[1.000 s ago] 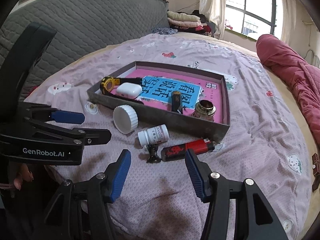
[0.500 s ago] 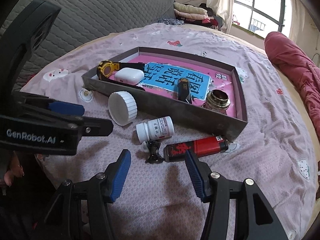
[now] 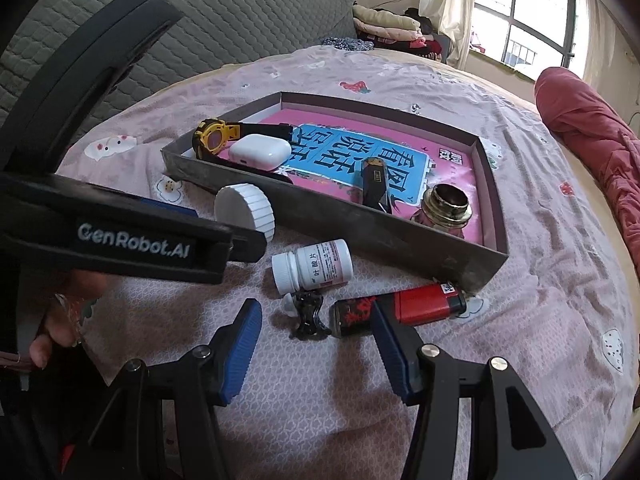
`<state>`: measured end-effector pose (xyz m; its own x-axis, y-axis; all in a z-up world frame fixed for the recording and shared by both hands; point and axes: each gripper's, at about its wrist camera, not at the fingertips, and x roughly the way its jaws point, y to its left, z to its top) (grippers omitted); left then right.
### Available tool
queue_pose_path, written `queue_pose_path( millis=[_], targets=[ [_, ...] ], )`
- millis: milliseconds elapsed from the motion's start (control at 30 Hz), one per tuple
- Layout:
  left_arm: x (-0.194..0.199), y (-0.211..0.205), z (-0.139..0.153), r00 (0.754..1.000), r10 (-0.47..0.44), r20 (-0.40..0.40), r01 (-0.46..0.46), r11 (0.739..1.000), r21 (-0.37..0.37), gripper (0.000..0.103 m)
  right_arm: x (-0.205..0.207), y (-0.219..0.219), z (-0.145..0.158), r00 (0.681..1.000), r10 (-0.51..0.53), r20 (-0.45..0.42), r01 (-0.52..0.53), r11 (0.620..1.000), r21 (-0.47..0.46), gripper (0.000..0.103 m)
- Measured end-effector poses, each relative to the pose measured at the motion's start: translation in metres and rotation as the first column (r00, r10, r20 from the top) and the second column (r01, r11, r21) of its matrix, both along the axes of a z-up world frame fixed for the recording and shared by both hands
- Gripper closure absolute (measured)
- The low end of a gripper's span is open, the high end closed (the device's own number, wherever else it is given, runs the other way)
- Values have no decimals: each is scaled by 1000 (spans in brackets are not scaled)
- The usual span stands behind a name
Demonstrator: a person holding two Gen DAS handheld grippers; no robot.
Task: Organize rigid objects
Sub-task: 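Grasp the white bottle cap with the left gripper while the right gripper grasps the black clip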
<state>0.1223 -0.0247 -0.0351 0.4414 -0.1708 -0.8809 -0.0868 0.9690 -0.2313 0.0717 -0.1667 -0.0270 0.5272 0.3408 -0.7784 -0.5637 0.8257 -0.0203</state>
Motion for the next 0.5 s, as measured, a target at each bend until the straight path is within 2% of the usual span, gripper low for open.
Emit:
queue_pose_path(
  millis=[167,500],
  targets=[
    [7,0,-3,1000,3,0,-3,1000,6,31,3,6,-3,1000,18,0,-18,1000,-3,48],
    [13,1,-6,1000,9,0,-9,1000,-2,31,5,12,-8,999,42,2,-42,999,-17,59]
  ],
)
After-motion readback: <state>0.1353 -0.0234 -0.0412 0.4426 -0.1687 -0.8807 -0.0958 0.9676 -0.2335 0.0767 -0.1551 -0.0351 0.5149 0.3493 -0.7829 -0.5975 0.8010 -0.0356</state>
